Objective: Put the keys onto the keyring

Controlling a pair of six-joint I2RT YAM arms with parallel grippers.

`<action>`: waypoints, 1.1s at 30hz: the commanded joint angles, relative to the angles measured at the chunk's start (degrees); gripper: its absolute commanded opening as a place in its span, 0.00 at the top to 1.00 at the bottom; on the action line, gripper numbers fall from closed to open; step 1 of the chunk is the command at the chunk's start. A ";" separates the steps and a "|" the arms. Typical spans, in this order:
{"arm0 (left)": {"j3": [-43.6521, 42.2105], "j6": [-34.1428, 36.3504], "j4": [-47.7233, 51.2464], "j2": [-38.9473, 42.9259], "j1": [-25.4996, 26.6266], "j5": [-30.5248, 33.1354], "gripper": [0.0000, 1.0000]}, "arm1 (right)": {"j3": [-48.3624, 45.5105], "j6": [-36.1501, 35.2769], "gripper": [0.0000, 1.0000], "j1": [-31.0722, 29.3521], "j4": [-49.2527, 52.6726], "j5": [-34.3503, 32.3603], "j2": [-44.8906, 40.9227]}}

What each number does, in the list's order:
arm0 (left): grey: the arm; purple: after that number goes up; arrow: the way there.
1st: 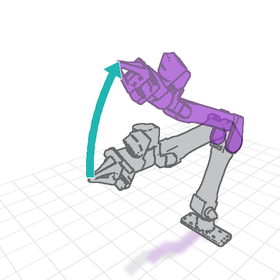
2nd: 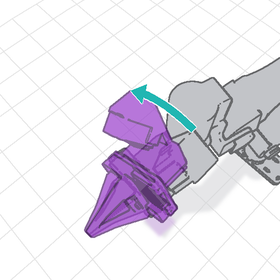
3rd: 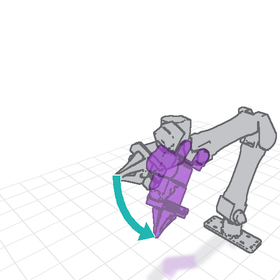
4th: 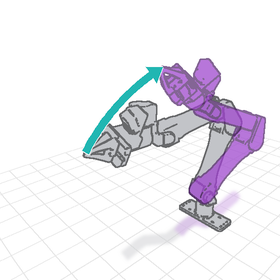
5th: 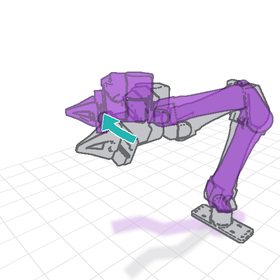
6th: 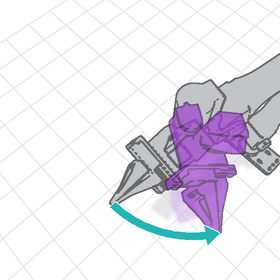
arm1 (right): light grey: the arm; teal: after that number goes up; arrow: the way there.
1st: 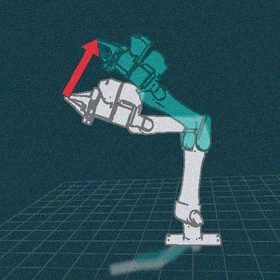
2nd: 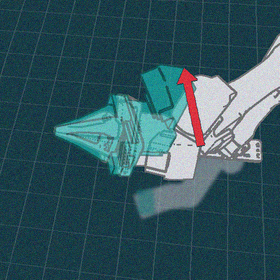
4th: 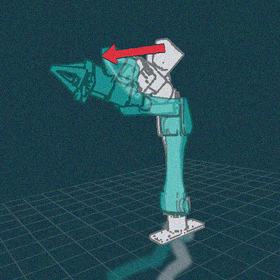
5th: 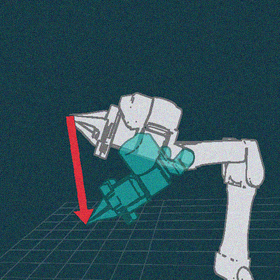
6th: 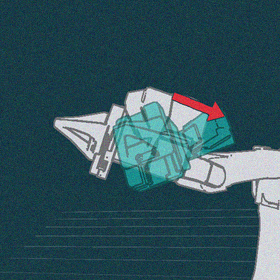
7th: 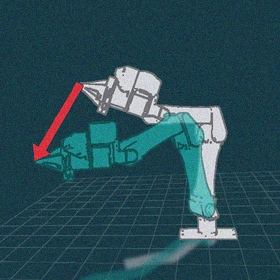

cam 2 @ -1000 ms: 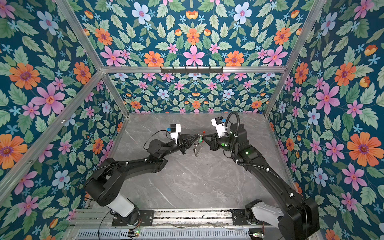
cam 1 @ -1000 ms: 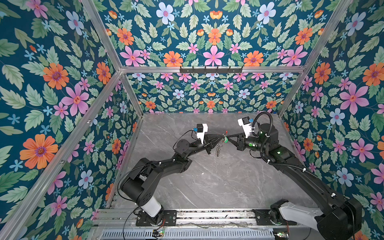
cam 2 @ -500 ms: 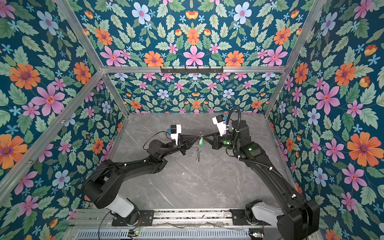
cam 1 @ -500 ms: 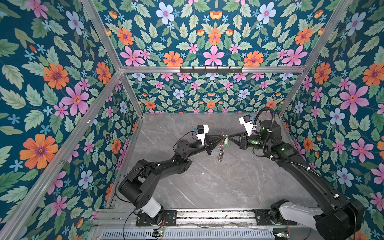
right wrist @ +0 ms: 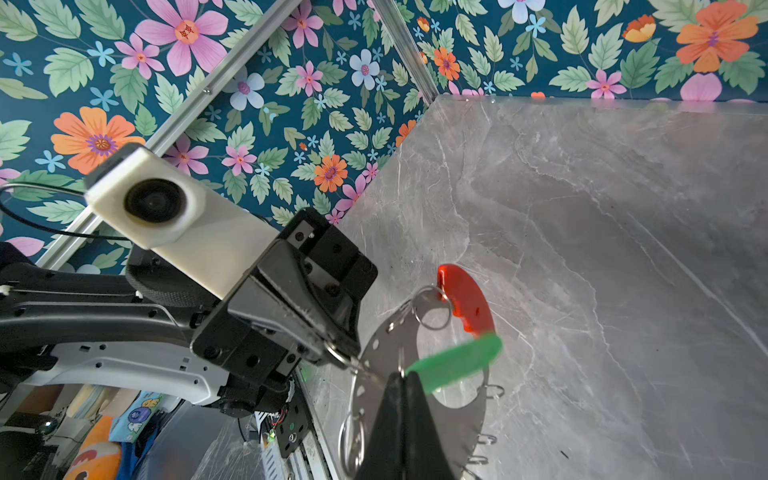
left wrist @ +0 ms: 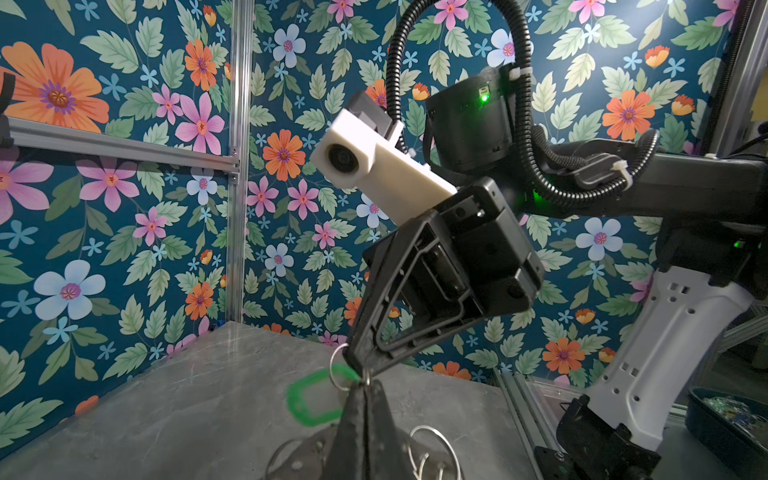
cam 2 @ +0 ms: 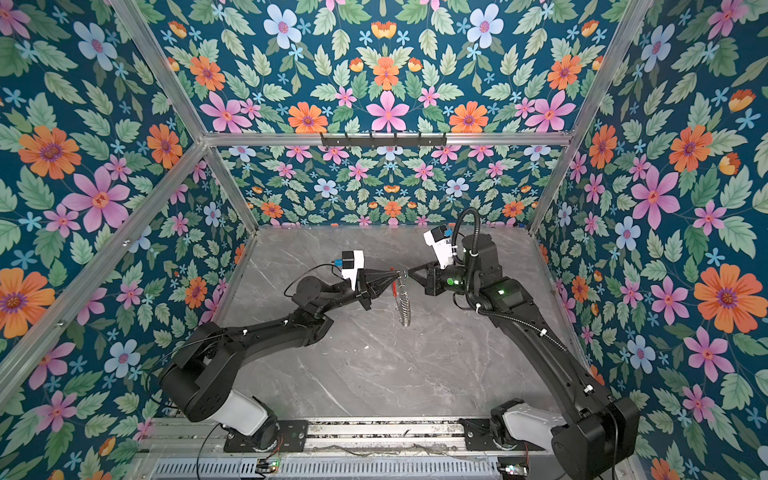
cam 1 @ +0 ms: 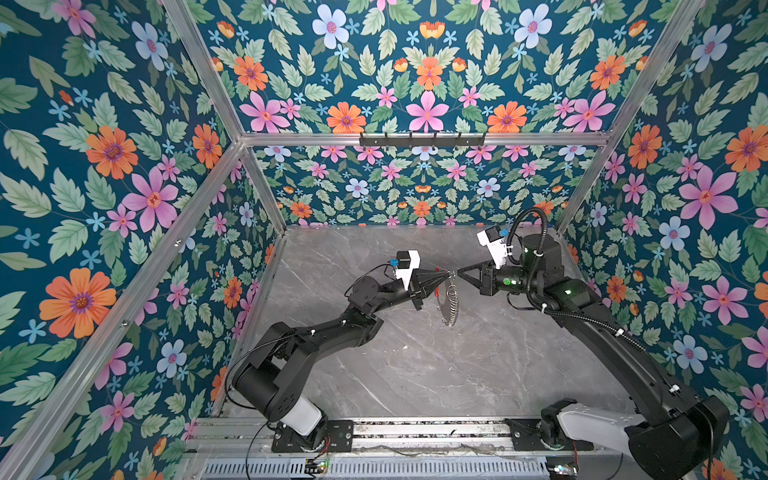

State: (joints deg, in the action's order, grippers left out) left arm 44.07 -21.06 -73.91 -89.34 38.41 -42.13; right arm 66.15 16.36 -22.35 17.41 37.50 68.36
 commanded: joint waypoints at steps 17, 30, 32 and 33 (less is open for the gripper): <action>2.02 -3.83 -4.51 -2.23 -0.02 -0.49 1.00 | -4.67 -1.24 1.00 -0.31 -6.42 2.66 -5.56; 1.98 -5.90 -7.22 -2.72 -0.01 -1.16 1.00 | -2.58 -1.25 1.00 -0.33 -6.36 1.75 -3.35; 1.89 -5.91 -7.22 -2.71 -0.01 -1.11 1.00 | -2.36 -1.00 1.00 -0.41 -6.63 2.05 -3.07; 1.85 -5.84 -7.29 -2.76 -0.01 -1.20 1.00 | -2.46 -0.77 1.00 -0.41 -6.85 2.06 -3.03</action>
State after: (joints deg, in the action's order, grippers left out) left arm 45.91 -26.65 -77.60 -92.40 38.39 -42.54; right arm 63.37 15.94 -22.65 12.93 39.05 65.19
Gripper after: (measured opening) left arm 0.050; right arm 0.050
